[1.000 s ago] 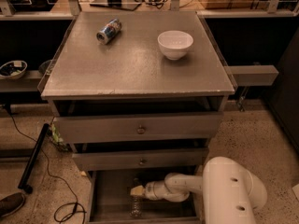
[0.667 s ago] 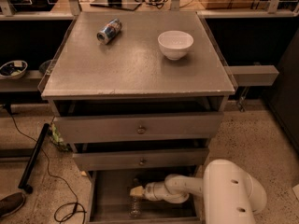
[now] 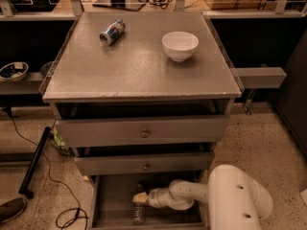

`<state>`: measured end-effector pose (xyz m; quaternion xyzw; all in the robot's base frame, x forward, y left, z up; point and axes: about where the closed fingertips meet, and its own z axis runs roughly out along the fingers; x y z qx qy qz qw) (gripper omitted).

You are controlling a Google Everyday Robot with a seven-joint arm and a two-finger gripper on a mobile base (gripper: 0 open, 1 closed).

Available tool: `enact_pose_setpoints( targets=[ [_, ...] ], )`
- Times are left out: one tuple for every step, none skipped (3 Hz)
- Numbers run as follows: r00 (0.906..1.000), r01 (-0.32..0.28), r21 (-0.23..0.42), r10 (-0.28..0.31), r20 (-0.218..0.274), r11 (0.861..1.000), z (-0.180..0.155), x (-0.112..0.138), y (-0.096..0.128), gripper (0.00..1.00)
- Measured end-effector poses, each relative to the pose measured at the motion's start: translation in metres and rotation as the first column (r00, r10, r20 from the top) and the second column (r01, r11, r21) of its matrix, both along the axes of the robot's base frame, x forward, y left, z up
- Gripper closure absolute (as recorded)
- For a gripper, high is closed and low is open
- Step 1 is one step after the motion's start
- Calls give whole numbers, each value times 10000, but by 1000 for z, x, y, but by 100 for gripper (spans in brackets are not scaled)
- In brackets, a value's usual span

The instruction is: Place water bottle into bottom drawer

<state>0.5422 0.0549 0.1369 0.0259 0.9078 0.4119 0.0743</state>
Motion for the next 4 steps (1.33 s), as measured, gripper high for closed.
enact_pose_setpoints(
  targets=[
    [10000, 0, 0, 0, 0, 10000, 0, 0, 0, 81],
    [10000, 0, 0, 0, 0, 10000, 0, 0, 0, 58],
    [10000, -1, 0, 1, -1, 10000, 0, 0, 0, 35],
    [10000, -1, 1, 1, -1, 10000, 0, 0, 0, 12]
  ],
)
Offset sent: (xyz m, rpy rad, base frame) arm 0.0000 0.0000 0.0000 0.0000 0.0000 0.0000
